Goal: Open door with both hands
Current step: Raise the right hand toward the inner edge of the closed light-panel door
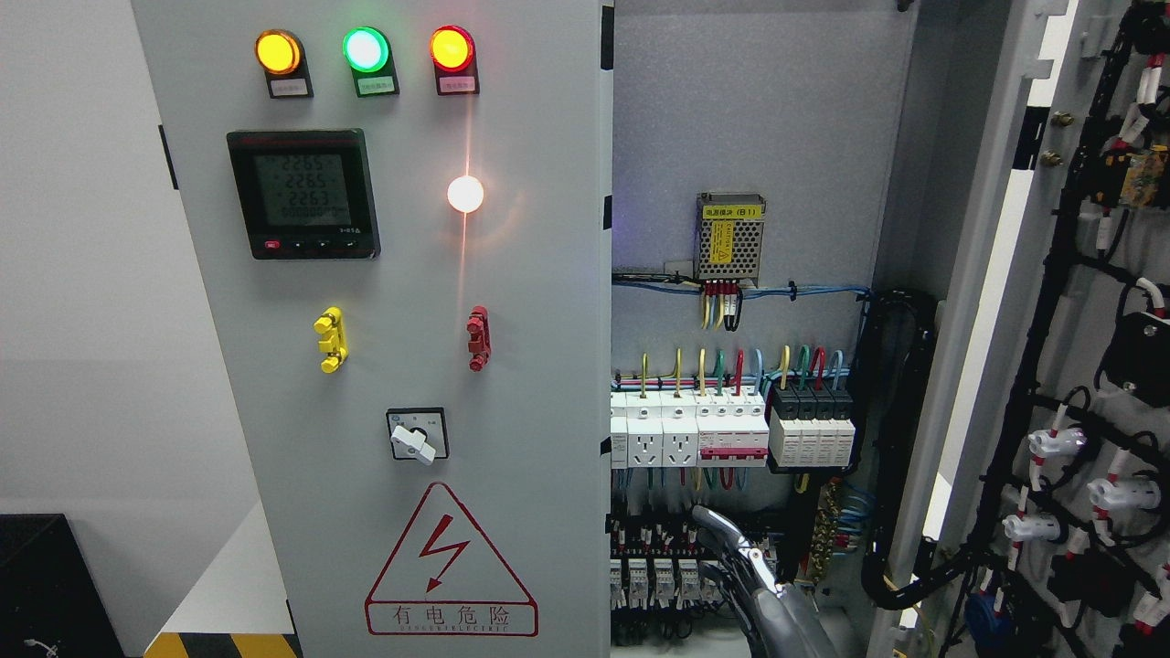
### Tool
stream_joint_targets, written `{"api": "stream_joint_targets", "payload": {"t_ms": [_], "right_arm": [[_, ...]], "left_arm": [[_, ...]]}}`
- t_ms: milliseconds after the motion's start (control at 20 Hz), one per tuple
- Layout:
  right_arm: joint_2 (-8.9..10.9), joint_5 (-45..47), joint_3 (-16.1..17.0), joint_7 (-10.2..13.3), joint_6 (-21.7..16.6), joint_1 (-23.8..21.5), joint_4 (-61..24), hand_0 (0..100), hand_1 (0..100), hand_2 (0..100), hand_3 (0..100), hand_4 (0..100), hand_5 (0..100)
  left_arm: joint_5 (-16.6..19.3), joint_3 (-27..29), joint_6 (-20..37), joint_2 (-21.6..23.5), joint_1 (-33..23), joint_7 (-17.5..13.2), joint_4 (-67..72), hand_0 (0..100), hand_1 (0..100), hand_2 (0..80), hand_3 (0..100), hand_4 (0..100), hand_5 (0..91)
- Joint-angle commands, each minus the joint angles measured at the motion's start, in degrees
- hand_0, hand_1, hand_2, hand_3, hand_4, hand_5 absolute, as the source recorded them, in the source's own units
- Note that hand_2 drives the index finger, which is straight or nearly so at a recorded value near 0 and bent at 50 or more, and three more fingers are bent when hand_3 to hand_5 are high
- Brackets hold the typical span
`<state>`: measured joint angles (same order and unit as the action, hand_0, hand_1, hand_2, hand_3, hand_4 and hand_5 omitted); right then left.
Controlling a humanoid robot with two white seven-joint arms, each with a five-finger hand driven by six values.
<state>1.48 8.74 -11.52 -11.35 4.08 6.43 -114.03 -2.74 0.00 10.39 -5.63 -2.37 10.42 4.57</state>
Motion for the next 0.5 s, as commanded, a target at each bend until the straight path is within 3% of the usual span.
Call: {"api": "stream_joint_targets", "payload": {"t_ms": [0,451], "right_arm": [[-1.30,0.0,-1.6,0.0,1.1,7.6,5.8,19,0,0,0,0,0],[-1.74,0.2,-1.0,0.0,1.2,17.7,15.8,19,0,0,0,0,0]], "left_arm": [[0.0,1.2,0.0,0.0,0.0,0.0,0.0,0,0,0.0,0,0,0.0],[0.0,1.2,0.0,0.0,0.0,0.0,0.0,0,0,0.0,0,0,0.0]]}}
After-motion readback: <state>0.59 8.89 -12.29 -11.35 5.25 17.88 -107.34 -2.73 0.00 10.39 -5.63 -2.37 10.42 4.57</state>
